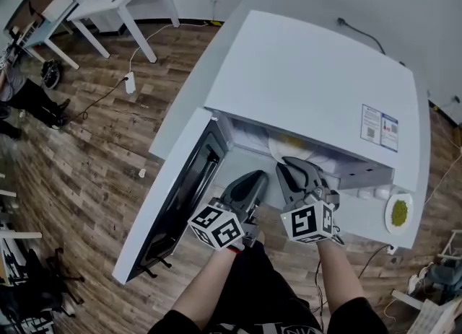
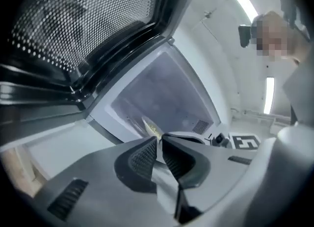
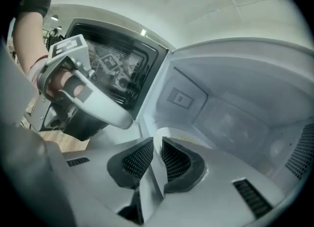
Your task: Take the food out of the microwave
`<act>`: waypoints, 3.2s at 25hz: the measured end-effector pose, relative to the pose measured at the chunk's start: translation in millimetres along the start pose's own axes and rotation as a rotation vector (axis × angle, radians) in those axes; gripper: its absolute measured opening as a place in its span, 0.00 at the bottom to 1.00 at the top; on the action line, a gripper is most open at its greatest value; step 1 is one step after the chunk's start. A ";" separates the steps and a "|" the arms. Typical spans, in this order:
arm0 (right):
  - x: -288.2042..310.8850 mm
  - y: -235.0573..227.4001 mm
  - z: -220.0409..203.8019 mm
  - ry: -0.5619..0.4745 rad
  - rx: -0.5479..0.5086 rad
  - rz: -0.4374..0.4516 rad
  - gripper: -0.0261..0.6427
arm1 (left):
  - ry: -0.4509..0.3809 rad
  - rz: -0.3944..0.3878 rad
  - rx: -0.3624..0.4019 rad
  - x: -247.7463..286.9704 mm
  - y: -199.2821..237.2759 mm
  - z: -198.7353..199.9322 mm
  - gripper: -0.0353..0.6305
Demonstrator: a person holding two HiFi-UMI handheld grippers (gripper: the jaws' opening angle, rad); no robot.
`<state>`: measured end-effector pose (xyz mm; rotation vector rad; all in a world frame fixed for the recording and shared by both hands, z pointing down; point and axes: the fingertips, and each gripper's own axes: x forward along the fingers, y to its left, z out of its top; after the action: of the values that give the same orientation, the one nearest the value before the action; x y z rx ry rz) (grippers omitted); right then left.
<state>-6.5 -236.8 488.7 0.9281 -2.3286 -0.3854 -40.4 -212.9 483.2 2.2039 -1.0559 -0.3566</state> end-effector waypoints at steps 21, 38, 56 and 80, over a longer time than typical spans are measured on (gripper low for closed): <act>-33.0 13.7 -3.7 -0.055 -0.029 0.088 0.14 | -0.031 -0.143 -0.408 32.9 -5.4 -7.8 0.18; -59.6 10.3 -3.1 -0.126 0.399 0.013 0.13 | -0.014 -0.152 -0.525 30.1 -6.0 -24.3 0.16; -64.6 11.9 -35.4 -0.245 1.483 -0.003 0.21 | -0.045 -0.153 -0.606 17.4 -7.7 -26.8 0.15; -48.4 -2.7 -29.8 -0.391 1.861 0.001 0.25 | 0.004 -0.202 -0.564 0.3 -29.2 -35.3 0.14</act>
<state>41.5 -206.3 490.3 1.5678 -2.5452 2.0954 -5.5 -184.0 490.2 1.7952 -0.6265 -0.6512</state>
